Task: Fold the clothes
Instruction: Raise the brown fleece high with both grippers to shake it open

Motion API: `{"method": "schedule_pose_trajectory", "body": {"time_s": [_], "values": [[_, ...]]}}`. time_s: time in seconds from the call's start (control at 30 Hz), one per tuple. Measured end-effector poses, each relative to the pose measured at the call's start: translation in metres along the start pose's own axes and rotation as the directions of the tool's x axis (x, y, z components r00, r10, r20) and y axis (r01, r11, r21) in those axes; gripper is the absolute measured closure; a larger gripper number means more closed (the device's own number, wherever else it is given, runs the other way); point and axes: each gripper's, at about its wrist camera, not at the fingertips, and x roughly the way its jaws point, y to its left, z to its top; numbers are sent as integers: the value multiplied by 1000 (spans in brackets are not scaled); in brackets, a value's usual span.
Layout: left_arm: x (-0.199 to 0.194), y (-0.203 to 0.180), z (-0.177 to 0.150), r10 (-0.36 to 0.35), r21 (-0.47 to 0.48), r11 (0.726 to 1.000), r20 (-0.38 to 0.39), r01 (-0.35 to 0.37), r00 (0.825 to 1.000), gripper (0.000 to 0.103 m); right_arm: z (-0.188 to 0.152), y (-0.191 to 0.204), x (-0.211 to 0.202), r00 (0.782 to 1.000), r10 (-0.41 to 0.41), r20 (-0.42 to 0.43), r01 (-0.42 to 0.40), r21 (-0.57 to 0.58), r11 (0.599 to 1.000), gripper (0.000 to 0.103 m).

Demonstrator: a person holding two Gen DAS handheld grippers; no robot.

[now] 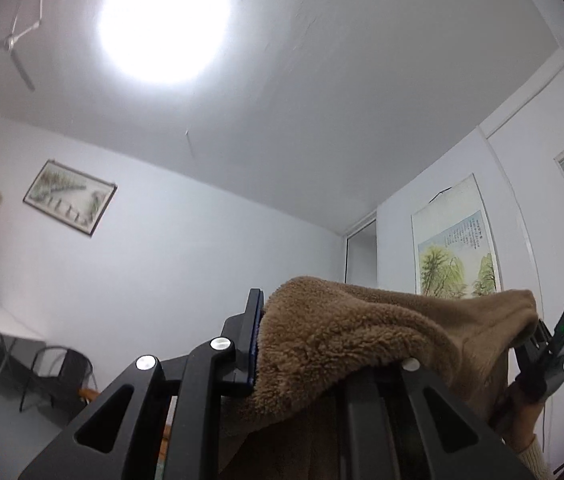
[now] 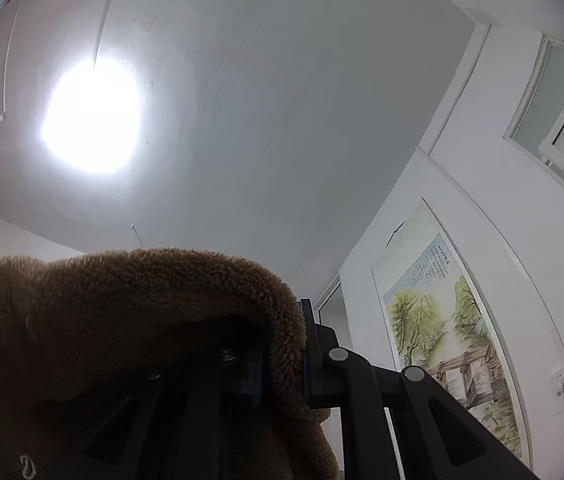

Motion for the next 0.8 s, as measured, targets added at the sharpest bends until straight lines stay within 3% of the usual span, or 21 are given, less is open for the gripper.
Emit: {"method": "schedule_pose_trajectory", "body": {"time_s": [0.23, 0.4, 0.63, 0.8], "values": [[-12, -14, 22, 27, 99, 994, 77, -35, 997, 83, 4, -19, -21, 999, -19, 27, 19, 3, 1000, 90], [-17, -16, 23, 50, 122, 991, 83, -60, 995, 83, 10, -18, -44, 998, -31, 58, 32, -17, 999, 90], [-8, -13, 13, 117, 190, 974, 49, -124, 992, 83, 2, -11, -48, 997, -31, 73, 36, -66, 997, 90], [15, 6, -17, 150, 196, 971, -37, -140, 988, 82, -28, -1, -29, 1000, -15, 1, 15, -95, 995, 90]]}}
